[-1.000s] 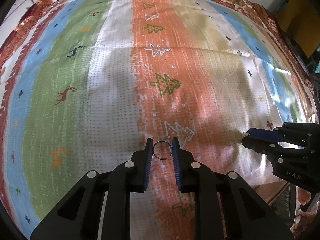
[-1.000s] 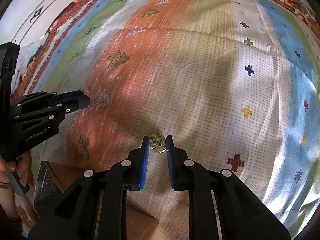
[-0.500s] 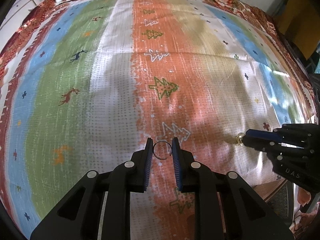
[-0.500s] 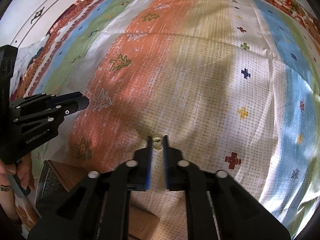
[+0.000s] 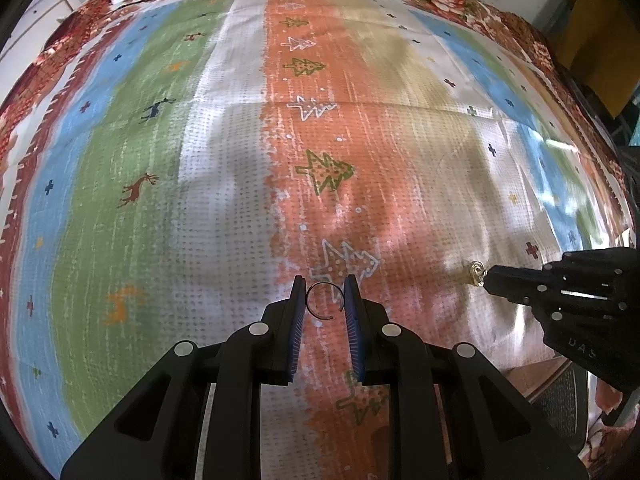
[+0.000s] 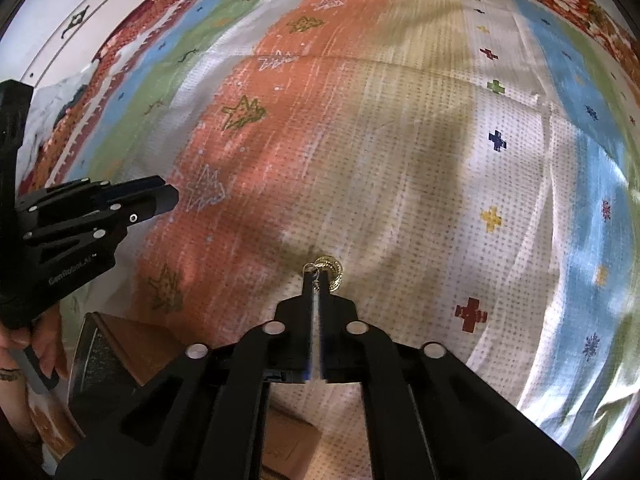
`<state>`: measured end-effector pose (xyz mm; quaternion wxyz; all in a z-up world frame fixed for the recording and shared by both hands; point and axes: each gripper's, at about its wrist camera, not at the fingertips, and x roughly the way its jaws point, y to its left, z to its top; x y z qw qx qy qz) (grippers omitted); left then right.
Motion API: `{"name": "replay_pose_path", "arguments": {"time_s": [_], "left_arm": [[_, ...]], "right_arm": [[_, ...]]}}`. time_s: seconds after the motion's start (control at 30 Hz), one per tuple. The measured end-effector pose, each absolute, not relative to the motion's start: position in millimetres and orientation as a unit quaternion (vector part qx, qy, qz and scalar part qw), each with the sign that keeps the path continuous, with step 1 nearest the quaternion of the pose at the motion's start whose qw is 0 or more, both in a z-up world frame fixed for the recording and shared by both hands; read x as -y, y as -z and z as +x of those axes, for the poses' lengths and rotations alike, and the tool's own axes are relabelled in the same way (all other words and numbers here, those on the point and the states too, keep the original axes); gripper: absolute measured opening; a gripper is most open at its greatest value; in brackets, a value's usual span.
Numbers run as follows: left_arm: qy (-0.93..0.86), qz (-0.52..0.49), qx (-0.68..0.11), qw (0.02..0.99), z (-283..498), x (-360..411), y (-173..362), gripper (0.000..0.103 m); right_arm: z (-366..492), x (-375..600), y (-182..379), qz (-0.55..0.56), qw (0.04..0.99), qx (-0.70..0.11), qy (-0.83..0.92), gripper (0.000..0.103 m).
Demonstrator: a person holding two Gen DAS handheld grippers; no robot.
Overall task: Organize jewelry
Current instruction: 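Carry silver ring with left tool while right tool carries gold charm toward tin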
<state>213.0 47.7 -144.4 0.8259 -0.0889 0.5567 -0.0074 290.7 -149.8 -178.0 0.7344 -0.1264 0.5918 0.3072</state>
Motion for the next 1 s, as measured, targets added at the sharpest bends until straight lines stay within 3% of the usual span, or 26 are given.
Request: {"name": "replay_pose_path", "arguments": {"time_s": [0.03, 0.07, 0.57, 0.77, 0.9, 1.0], "left_arm": [[0.008, -0.088, -0.556, 0.826, 212.9, -47.0, 144.2, 0.019], [0.009, -0.088, -0.556, 0.826, 213.1, -46.6, 144.1, 0.019], [0.013, -0.075, -0.557, 0.827, 214.4, -40.0, 143.3, 0.019], [0.013, -0.072, -0.557, 0.827, 215.3, -38.2, 142.6, 0.019], [0.012, -0.073, -0.556, 0.828, 215.4, -38.3, 142.7, 0.019], [0.010, -0.075, -0.557, 0.827, 215.3, -39.3, 143.7, 0.019]], "right_arm": [[291.0, 149.4, 177.0, -0.125, 0.736, -0.589, -0.309, 0.026], [291.2, 148.6, 175.9, -0.125, 0.738, -0.587, -0.310, 0.029], [296.8, 138.8, 190.1, -0.140, 0.735, -0.590, -0.302, 0.032], [293.8, 134.4, 192.6, -0.153, 0.738, -0.584, -0.302, 0.031], [293.9, 133.7, 192.9, -0.153, 0.738, -0.585, -0.300, 0.020], [293.2, 134.1, 192.6, -0.154, 0.737, -0.585, -0.301, 0.018]]}}
